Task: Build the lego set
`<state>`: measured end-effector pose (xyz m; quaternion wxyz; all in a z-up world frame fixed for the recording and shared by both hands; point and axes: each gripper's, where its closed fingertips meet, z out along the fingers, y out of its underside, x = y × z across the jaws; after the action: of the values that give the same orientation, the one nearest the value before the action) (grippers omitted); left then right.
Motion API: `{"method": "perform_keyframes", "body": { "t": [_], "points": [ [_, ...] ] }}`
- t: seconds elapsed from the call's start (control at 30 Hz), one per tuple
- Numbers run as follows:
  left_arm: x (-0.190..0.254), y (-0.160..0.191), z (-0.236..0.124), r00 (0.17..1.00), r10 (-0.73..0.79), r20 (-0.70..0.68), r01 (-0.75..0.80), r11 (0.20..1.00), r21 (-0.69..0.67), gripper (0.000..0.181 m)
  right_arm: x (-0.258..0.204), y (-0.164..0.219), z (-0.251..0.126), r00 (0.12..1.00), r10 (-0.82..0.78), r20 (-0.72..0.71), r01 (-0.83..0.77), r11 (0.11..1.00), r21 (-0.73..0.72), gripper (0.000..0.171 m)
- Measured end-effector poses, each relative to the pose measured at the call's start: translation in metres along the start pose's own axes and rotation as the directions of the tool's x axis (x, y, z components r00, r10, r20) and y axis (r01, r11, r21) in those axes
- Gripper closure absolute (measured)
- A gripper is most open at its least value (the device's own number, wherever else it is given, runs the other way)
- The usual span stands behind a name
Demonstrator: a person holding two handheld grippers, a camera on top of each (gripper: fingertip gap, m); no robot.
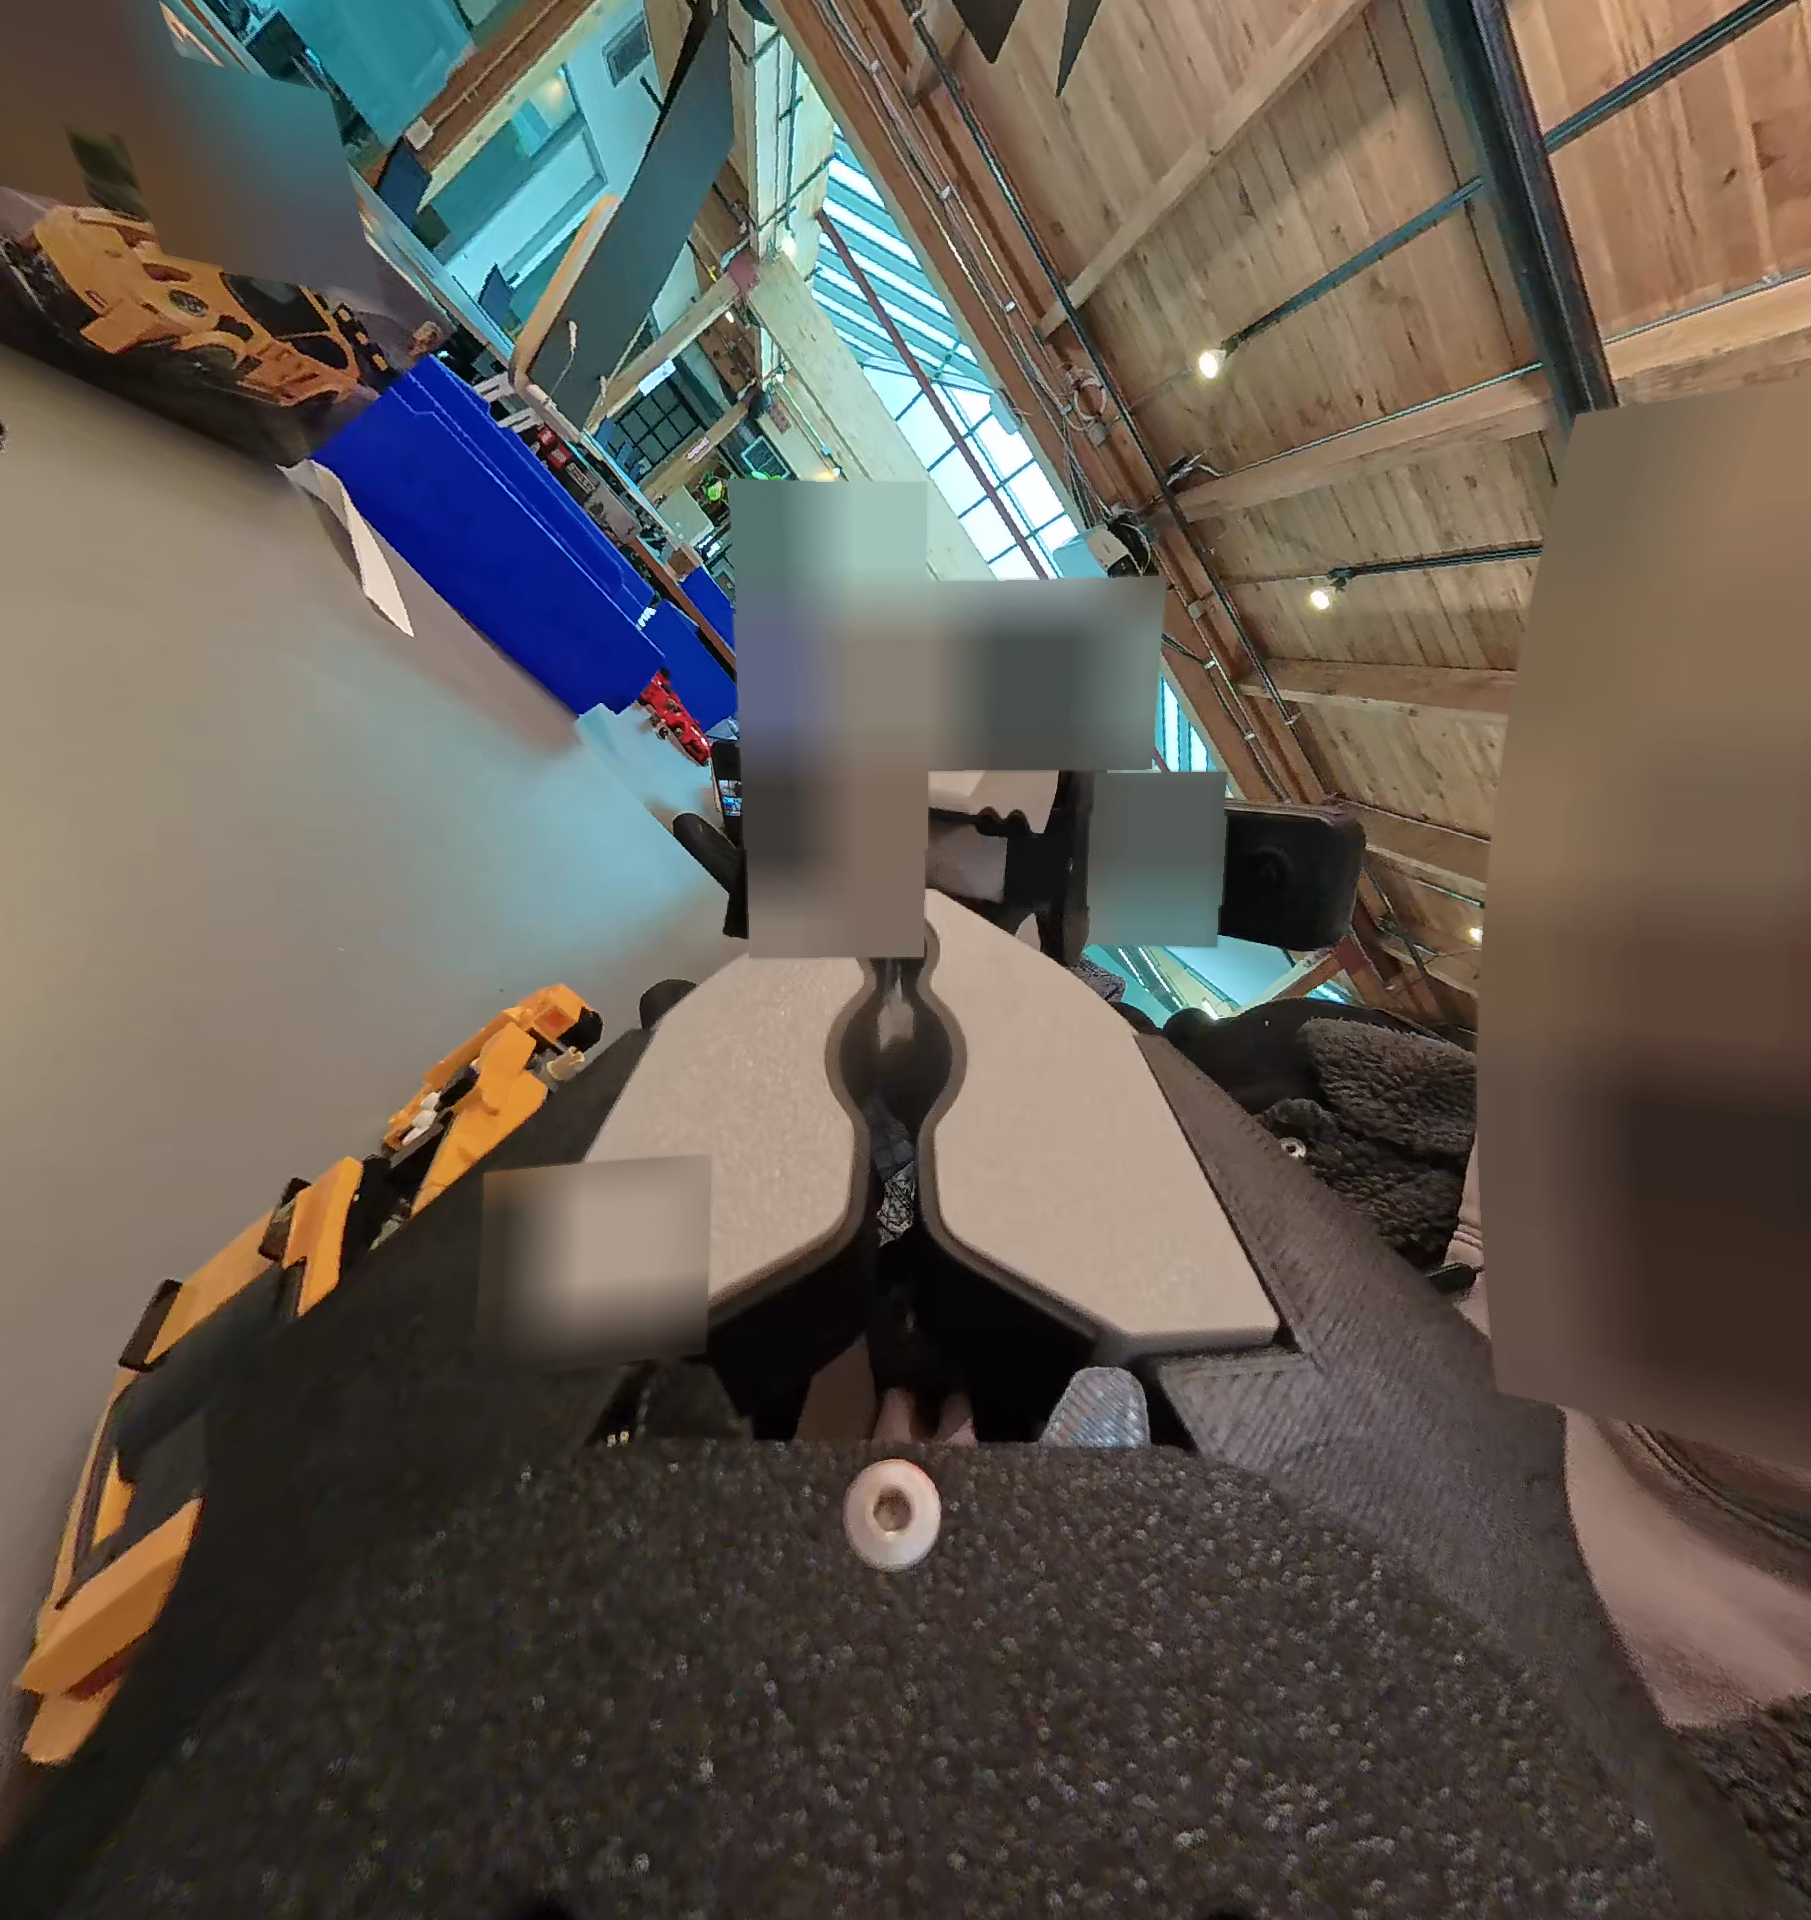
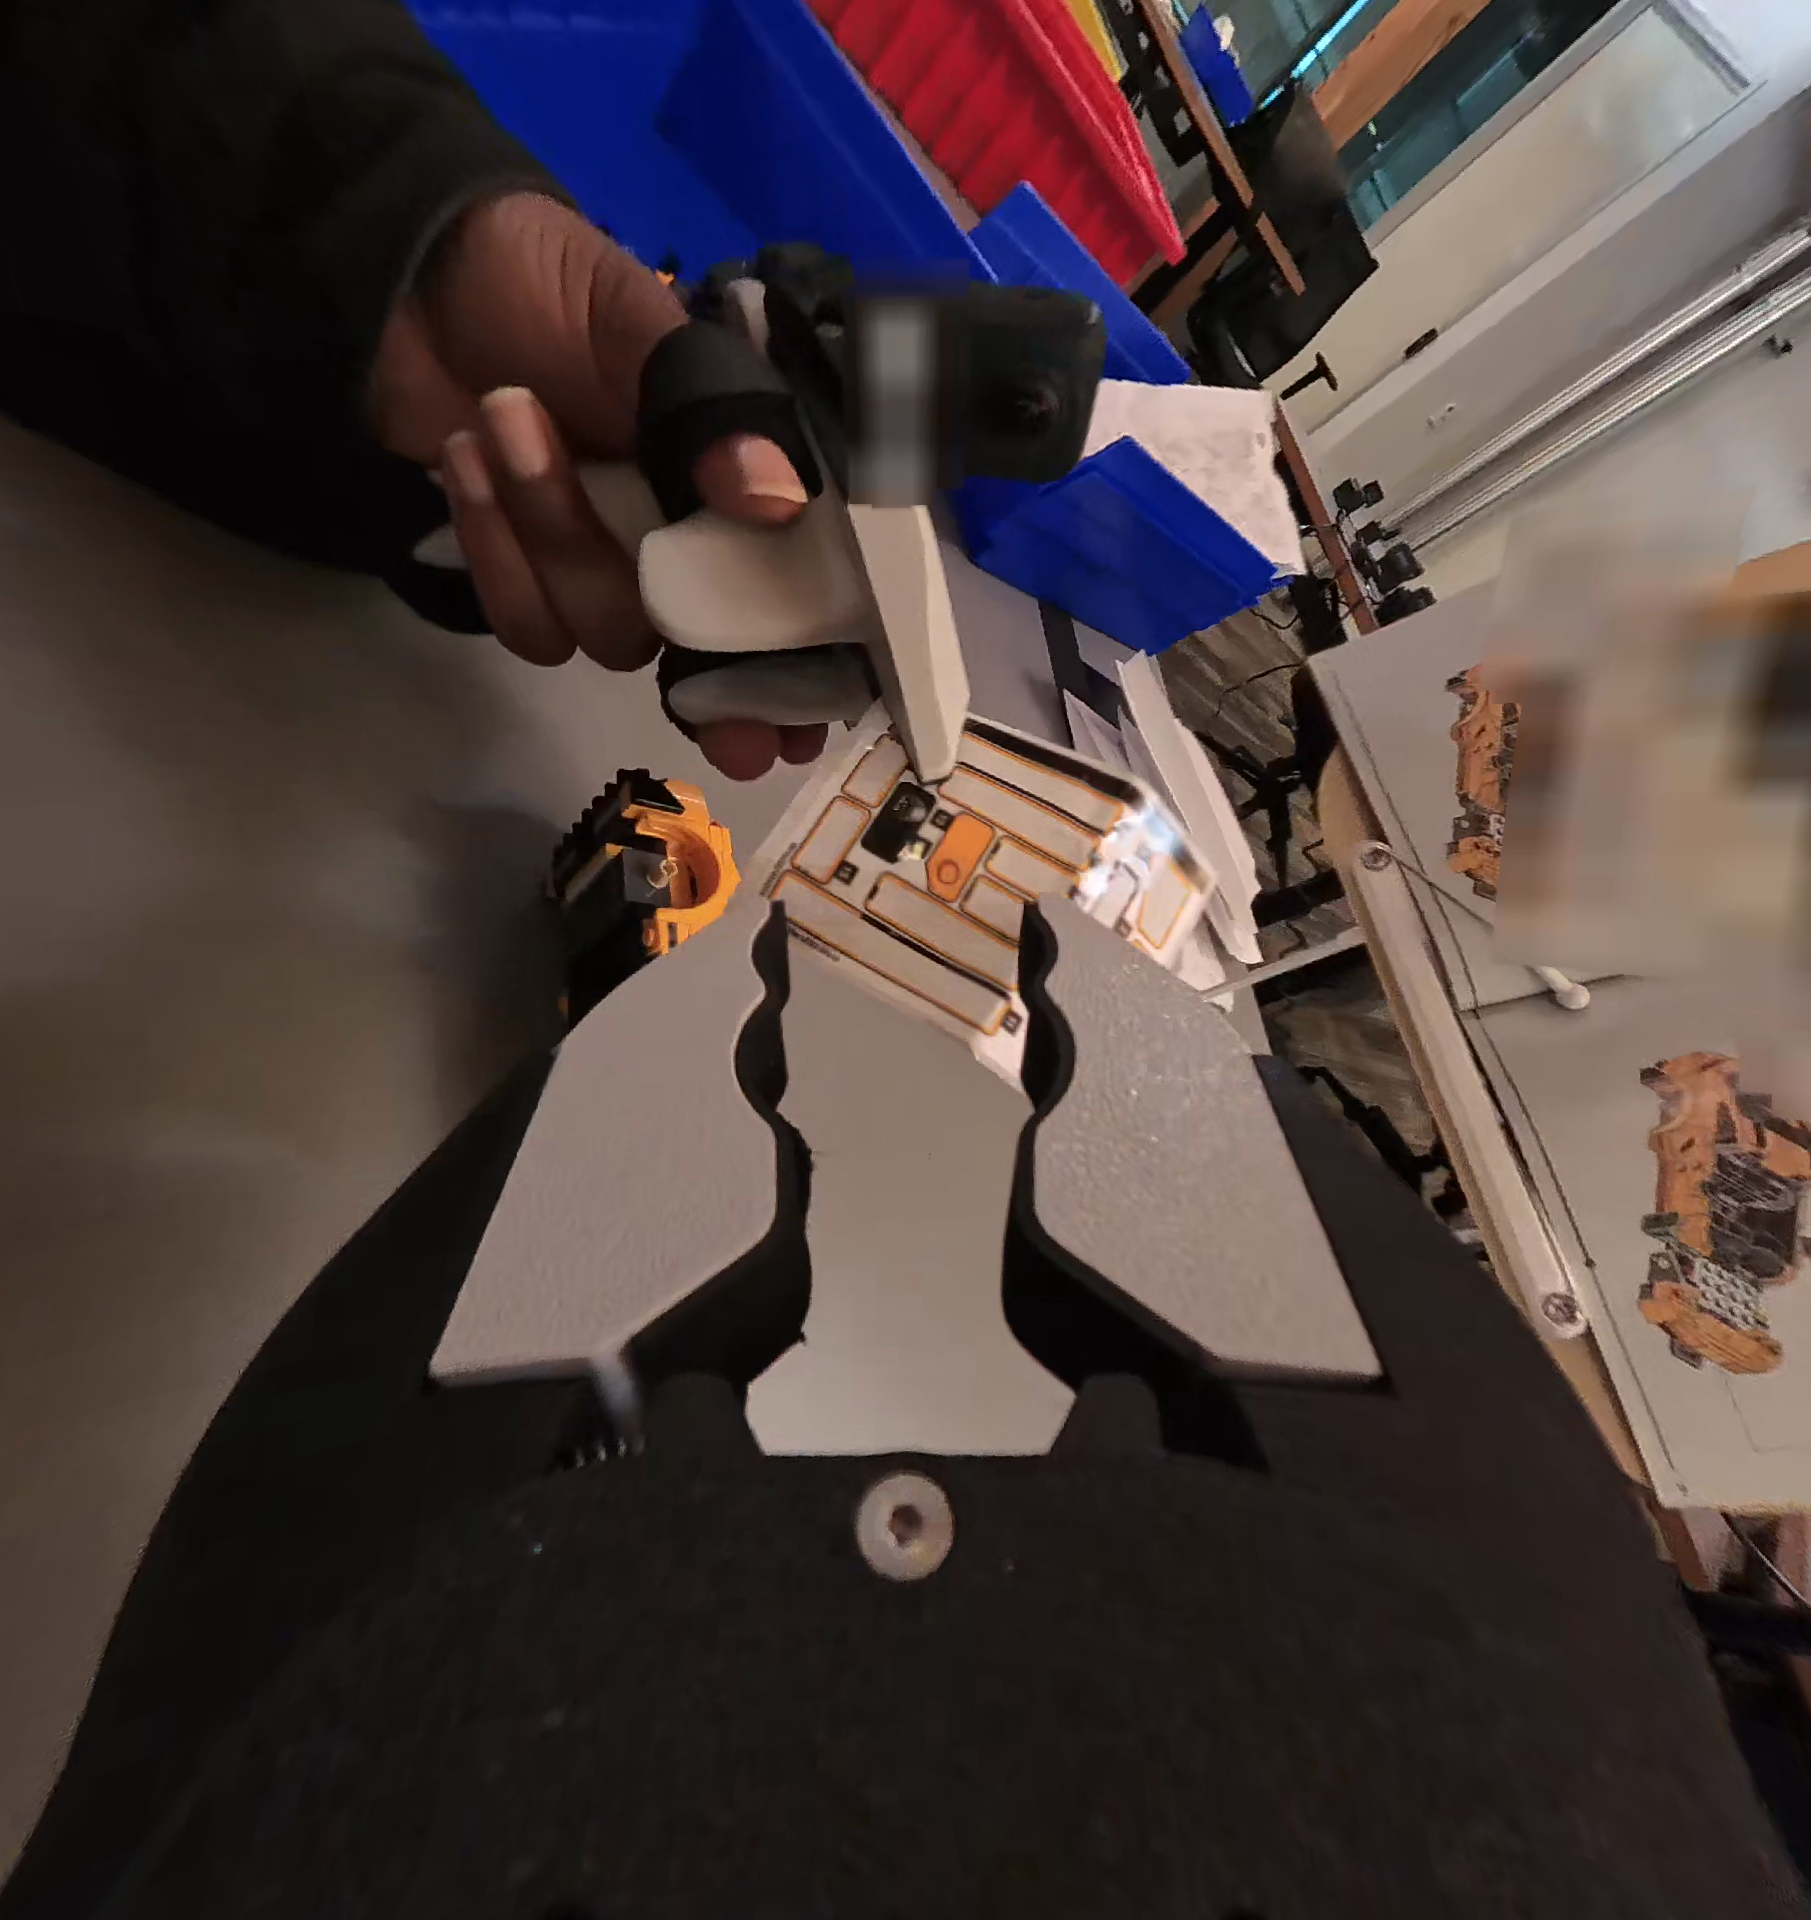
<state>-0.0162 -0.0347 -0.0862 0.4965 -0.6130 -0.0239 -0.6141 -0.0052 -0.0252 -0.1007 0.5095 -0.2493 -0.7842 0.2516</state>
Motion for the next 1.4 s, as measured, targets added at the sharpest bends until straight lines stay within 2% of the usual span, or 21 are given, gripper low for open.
{"method": "perform_keyframes", "body": {
  "t": [0.03, 0.23, 0.37, 0.47, 0.9, 1.4],
  "points": [
    [0.0, 0.0, 0.0, 1.0, 0.002, 0.0, -0.002, 1.0, 0.0, 0.181, -0.002, 0.002, 0.003, 1.0, 0.001, 0.014, -0.001, 1.0, -0.003, 0.125],
    [0.0, 0.001, -0.001, 1.0, 0.012, 0.006, -0.012, 1.0, -0.004, 0.181, -0.002, 0.002, 0.011, 0.997, 0.071, 0.026, -0.071, 0.997, 0.004, 0.103],
    [-0.003, 0.003, 0.0, 0.997, 0.071, 0.043, -0.07, 0.997, -0.019, 0.181, -0.006, -0.002, 0.013, 0.959, 0.261, 0.113, -0.265, 0.964, 0.018, 0.093],
    [-0.004, 0.002, 0.0, 0.988, 0.133, 0.074, -0.131, 0.991, -0.029, 0.181, -0.005, 0.001, 0.015, 0.927, 0.353, 0.128, -0.358, 0.934, 0.012, 0.091],
    [0.0, 0.005, 0.002, 0.975, 0.209, 0.077, -0.206, 0.978, -0.044, 0.181, -0.001, 0.012, 0.023, 0.952, 0.305, 0.017, -0.305, 0.952, 0.02, 0.125],
    [-0.009, 0.005, 0.0, 0.959, 0.255, 0.123, -0.248, 0.966, -0.066, 0.18, 0.001, 0.02, 0.022, 0.943, 0.333, 0.019, -0.334, 0.942, 0.042, 0.139]
  ]
}}
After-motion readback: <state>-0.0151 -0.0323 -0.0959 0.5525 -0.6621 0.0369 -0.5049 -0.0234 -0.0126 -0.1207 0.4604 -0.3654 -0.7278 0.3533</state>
